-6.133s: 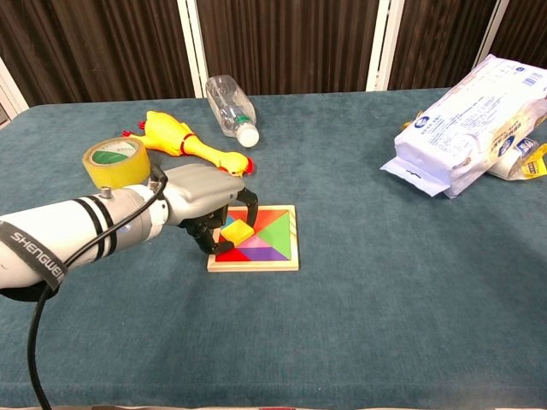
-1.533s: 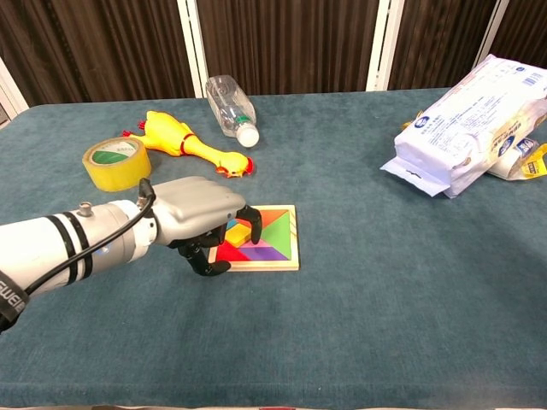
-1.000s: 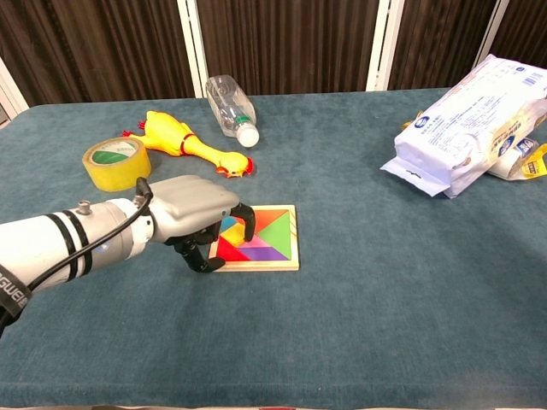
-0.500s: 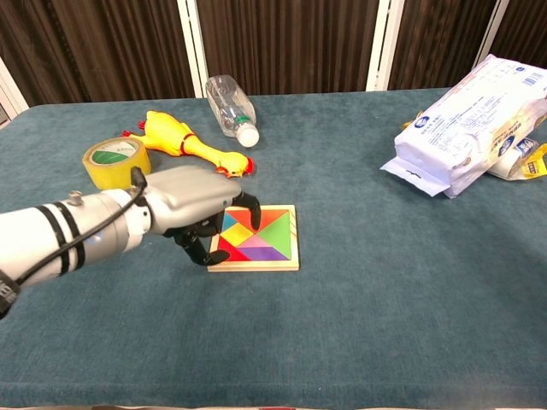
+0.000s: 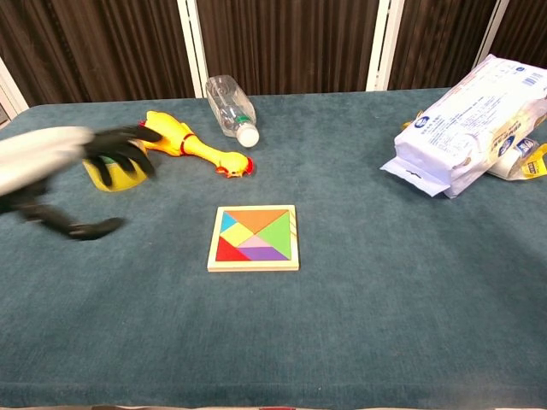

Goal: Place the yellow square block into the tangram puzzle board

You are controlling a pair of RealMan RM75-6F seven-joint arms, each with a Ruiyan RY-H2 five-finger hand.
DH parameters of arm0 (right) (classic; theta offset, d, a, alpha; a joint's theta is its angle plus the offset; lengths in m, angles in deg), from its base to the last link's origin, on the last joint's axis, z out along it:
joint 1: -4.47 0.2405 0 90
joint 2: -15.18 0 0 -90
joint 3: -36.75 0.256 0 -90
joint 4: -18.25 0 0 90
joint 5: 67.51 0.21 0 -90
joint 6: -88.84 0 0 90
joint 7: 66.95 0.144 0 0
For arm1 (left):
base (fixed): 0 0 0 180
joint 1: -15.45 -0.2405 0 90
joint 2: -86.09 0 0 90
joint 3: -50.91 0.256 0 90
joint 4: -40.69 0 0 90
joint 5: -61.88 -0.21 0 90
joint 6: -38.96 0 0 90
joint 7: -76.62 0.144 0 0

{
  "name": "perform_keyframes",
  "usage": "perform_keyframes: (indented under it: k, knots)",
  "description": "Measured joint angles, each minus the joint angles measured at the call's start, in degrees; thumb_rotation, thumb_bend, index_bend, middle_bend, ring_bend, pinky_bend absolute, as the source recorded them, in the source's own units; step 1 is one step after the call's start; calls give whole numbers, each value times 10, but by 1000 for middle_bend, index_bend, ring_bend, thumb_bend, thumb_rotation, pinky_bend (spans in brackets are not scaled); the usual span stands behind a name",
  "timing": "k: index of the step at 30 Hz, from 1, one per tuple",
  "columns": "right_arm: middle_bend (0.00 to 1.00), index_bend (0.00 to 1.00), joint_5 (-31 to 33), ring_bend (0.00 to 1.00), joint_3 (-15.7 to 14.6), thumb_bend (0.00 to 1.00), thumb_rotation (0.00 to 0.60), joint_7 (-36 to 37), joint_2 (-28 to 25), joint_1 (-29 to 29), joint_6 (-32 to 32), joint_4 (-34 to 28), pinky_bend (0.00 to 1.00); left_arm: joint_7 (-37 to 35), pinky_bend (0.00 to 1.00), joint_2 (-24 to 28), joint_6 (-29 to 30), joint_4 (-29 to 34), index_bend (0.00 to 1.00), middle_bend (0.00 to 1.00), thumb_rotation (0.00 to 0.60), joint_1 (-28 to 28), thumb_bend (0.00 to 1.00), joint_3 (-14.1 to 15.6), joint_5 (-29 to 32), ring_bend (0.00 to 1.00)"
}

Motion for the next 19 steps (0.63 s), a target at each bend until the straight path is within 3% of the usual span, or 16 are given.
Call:
perform_keyframes:
  k: [5,8,12,19]
  knots:
    - [0,0,11,0,4,156,600,-24,9,2,-11,-8,0,-90,64,8,157,-101,52,13,600,-101,317,38,-70,0]
    - [0,0,17,0,6,156,600,-38,13,4,-18,-13,0,-112,61,5,216,-171,38,12,600,-154,319,46,-104,0]
    - [0,0,19,0,7,156,600,-48,17,4,-20,-15,0,-111,60,11,209,-193,2,2,600,-182,332,48,-105,0]
    - [0,0,23,0,8,156,600,-47,16,4,-21,-14,0,-38,59,27,137,-146,0,0,600,-185,334,29,-61,0]
